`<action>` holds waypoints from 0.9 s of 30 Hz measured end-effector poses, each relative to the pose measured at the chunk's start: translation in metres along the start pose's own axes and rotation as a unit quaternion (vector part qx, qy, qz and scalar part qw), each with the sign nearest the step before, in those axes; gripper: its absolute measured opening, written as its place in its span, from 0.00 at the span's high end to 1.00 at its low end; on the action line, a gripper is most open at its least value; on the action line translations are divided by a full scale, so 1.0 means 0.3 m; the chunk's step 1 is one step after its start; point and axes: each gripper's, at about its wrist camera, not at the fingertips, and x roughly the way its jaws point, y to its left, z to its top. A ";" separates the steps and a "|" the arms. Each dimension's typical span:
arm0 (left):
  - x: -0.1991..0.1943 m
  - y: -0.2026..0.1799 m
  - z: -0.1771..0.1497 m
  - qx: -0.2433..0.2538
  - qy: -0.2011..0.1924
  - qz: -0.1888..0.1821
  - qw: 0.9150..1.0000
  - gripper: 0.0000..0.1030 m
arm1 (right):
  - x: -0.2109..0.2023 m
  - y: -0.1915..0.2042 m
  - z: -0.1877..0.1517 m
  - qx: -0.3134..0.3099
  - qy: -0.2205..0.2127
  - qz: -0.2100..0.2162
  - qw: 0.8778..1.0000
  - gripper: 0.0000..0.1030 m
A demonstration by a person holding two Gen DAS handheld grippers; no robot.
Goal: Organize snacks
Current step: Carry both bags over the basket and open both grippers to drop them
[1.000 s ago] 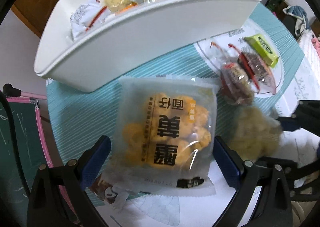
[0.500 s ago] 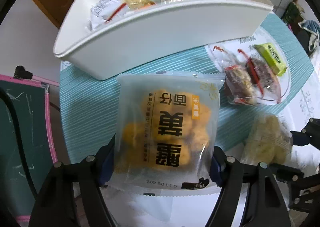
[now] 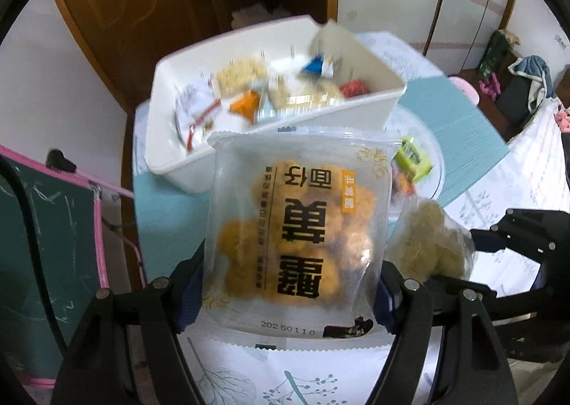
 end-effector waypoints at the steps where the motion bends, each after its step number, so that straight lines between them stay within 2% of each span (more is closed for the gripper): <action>1: -0.018 -0.001 0.009 0.001 -0.007 0.001 1.000 0.27 | -0.026 -0.003 0.012 -0.002 -0.009 -0.005 1.000 0.59; 6: -0.121 0.018 0.050 -0.003 -0.045 0.004 0.999 0.27 | -0.123 0.009 0.080 -0.013 -0.047 -0.024 0.999 0.59; 14: -0.279 0.066 0.150 -0.019 -0.102 0.030 0.994 0.26 | -0.279 0.058 0.267 -0.040 -0.120 -0.091 0.988 0.59; 22: -0.448 0.121 0.326 -0.034 -0.177 0.067 0.981 0.26 | -0.452 0.057 0.517 -0.033 -0.207 -0.131 0.969 0.59; 27: -0.503 0.155 0.435 -0.043 -0.209 0.088 0.973 0.26 | -0.512 0.064 0.661 -0.038 -0.248 -0.146 0.957 0.59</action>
